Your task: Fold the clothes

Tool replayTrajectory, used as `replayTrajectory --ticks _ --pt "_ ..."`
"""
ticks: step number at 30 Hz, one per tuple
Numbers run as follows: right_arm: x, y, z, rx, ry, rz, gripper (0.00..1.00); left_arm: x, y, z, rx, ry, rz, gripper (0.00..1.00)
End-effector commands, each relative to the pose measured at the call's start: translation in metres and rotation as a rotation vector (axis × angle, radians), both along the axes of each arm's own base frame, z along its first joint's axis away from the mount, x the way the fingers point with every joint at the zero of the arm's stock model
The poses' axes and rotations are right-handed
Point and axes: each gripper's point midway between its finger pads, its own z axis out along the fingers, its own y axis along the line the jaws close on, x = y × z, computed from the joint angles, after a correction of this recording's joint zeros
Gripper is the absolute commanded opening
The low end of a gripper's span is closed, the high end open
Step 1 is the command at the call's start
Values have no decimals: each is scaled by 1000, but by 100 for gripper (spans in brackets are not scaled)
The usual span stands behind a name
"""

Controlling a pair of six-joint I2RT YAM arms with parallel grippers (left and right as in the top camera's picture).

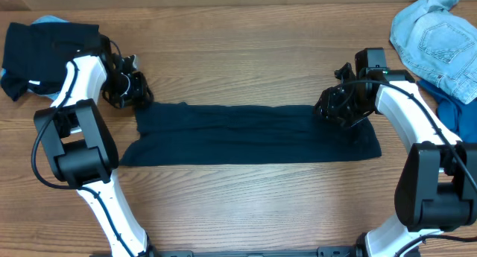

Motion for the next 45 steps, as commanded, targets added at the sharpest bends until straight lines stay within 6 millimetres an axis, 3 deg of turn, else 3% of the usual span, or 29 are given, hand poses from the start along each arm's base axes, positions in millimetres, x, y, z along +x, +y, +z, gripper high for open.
replayTrajectory --ticks 1,7,14,18,28,30,33,40,45 --pt "3 0 5 -2 -21 2 50 -4 -8 -8 -1 20 -14 25" --pt "3 0 5 -2 -21 2 50 -8 -8 -8 -6 40 -11 4" --pt "2 0 5 -2 -20 2 49 -9 -3 0 -17 41 23 4" --pt "2 0 5 -2 -18 2 49 -7 -2 24 -43 9 24 4" --pt "2 0 5 -2 -18 2 49 -21 -12 107 -48 -109 -74 4" --pt "2 0 5 -2 -18 2 49 -26 -15 122 -46 -127 -84 4" --pt "2 0 5 -2 -18 2 50 -41 -22 129 -56 -90 -99 4" --pt "2 0 5 -2 -17 1 49 -82 -38 127 -90 81 -134 4" --pt "2 0 5 -2 -17 1 49 -108 -34 126 -47 200 -141 4"
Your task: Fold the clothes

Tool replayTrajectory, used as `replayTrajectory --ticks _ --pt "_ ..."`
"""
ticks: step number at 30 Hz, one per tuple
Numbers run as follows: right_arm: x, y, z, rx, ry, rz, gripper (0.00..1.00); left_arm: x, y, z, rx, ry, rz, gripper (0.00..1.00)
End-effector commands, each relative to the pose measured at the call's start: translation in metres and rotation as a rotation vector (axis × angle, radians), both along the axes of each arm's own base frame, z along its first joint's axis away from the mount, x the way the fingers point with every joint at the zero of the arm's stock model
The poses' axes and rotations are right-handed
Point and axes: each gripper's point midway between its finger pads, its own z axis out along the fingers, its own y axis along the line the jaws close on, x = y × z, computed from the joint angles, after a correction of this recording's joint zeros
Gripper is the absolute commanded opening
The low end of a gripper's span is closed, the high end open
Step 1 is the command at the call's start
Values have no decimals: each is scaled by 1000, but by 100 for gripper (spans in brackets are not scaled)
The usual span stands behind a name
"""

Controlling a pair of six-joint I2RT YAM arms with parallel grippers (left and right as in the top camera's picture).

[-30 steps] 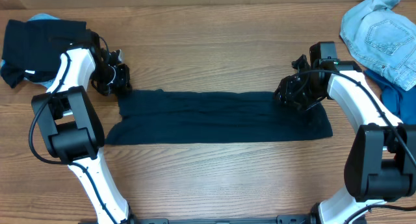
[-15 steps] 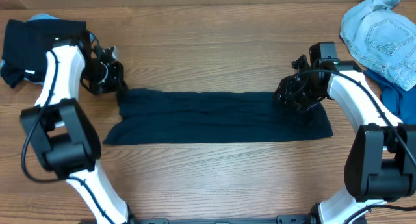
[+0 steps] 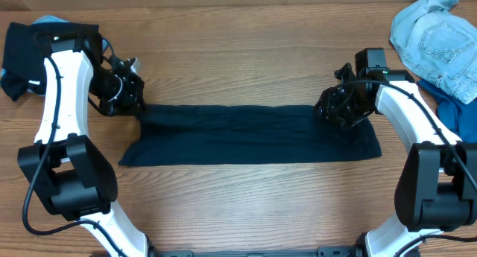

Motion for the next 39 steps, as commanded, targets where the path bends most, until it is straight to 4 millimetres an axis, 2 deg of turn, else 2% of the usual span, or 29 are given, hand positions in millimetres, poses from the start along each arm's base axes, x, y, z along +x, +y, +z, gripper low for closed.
replayTrajectory --ticks 1,8,14,17,21,28,31,32,34,39 --pt "2 0 5 -3 -18 2 49 -12 8 2 66 43 -30 4" --pt "0 0 5 -3 -12 2 49 -28 30 -2 208 142 44 4" --pt "0 0 5 -3 -12 2 49 -35 29 0 205 174 41 5" --pt "0 0 5 -3 -12 2 49 -37 29 1 204 182 40 12" --pt "0 0 5 -3 -12 2 49 -38 29 1 205 186 40 18" --pt "1 0 5 -3 -12 2 49 -35 28 1 198 180 53 18" --pt "1 0 5 -3 -16 2 50 -18 3 3 79 102 42 18" --pt "2 0 5 -3 -18 2 50 -9 -11 5 16 53 8 18" --pt "3 0 5 -2 -22 3 51 1 -27 5 -16 0 -29 18" --pt "2 1 5 -2 -18 3 53 13 -70 -18 -6 -57 -118 20"
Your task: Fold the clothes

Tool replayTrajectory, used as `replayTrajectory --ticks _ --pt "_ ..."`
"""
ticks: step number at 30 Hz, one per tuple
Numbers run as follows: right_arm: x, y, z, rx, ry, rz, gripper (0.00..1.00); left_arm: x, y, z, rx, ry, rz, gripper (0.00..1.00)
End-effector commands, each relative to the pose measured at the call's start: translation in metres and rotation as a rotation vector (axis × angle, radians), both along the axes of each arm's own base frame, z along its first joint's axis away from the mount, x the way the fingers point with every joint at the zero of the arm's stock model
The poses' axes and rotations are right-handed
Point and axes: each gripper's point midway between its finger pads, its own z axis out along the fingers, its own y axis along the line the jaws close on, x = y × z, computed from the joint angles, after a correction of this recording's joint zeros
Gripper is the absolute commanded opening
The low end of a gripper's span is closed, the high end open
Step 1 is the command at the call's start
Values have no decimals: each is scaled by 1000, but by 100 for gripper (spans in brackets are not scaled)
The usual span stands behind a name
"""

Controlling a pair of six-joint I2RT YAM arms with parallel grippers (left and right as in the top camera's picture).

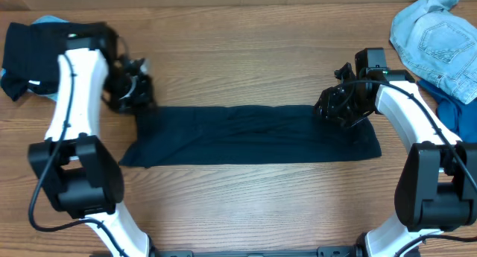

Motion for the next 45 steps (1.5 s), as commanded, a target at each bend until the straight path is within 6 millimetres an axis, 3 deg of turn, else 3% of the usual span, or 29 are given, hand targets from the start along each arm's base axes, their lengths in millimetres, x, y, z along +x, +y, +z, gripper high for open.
replayTrajectory --ticks 1,5,7,14,20,26,32,39,42,45 --pt "1 1 5 -2 -16 2 53 -4 -52 -19 -56 -14 -103 20" --pt "1 1 5 -2 -14 2 53 -1 -56 -65 110 -29 -60 16" --pt "-1 1 5 -2 -7 2 53 3 -59 -82 113 -57 -30 14" --pt "-1 1 5 -2 -4 2 52 13 -51 -109 129 -122 33 13" --pt "-2 1 4 -2 -2 2 52 -13 -65 -106 49 -16 13 7" --pt "0 1 5 -2 -9 2 52 -23 -81 -90 -55 33 -14 5" --pt "0 0 5 -2 -10 2 52 -38 -87 -71 -87 86 -80 6" --pt "2 0 5 -3 -17 2 53 -57 -84 -68 -85 131 -183 6" --pt "2 0 5 -2 -20 2 53 -45 -69 -76 5 97 -143 5" --pt "3 0 5 -2 -22 2 53 -10 -58 -81 57 -21 -61 7"
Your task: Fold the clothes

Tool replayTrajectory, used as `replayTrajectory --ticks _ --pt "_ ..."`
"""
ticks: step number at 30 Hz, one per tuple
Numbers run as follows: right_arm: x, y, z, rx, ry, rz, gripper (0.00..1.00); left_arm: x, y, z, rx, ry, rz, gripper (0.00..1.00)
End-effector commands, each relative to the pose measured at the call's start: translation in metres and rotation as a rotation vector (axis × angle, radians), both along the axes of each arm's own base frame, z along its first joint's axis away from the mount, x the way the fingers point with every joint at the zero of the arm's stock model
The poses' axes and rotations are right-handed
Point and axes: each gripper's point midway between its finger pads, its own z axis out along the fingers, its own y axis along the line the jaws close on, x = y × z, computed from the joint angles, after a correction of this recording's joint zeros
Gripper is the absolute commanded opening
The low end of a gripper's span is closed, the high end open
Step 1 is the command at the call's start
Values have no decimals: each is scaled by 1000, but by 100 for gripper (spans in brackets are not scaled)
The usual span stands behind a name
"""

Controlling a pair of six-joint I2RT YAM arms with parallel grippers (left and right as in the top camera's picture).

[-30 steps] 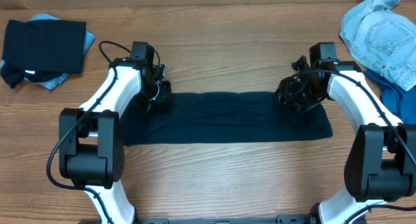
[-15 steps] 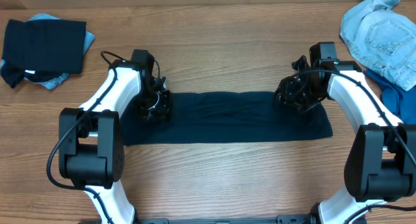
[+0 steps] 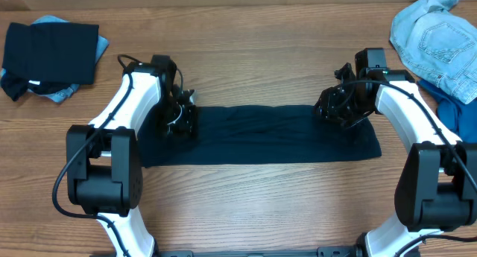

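Note:
A dark navy garment [image 3: 268, 134] lies as a long flat strip across the middle of the table. My left gripper [image 3: 180, 120] sits on its left part, shut on the garment's upper left corner, which is drawn in to the right over the cloth. My right gripper [image 3: 337, 109] rests at the upper right corner, and the cloth bunches up to it. The wrists hide the fingers of both grippers.
A folded dark garment [image 3: 48, 52] lies on a light blue piece at the far left corner. Pale blue jeans [image 3: 436, 37] and a darker blue cloth [image 3: 455, 112] are heaped at the far right edge. Bare wood runs along the front of the table [image 3: 246, 212].
My left gripper has moved right and slightly toward the front, from the garment's far left corner onto the cloth. The corner came with it, so the upper edge is shorter. The right arm is unchanged.
At first my left gripper stood at the garment's upper left corner and my right at the upper right corner. Through the two later moments the left arm changed pose but stayed at that corner. Now the corner is pulled in over the cloth; the right gripper never moved.

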Motion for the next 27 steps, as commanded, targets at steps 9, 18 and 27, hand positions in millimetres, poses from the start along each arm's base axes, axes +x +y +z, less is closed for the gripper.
replayTrajectory --ticks 9,18,27 --pt "1 0 5 -2 -15 2 53 52 11 -1 64 -217 19 33" --pt "1 0 5 -2 -16 2 53 37 4 -4 57 -201 -112 33" --pt "1 0 5 -2 -16 2 53 31 10 -11 71 -232 -282 33"
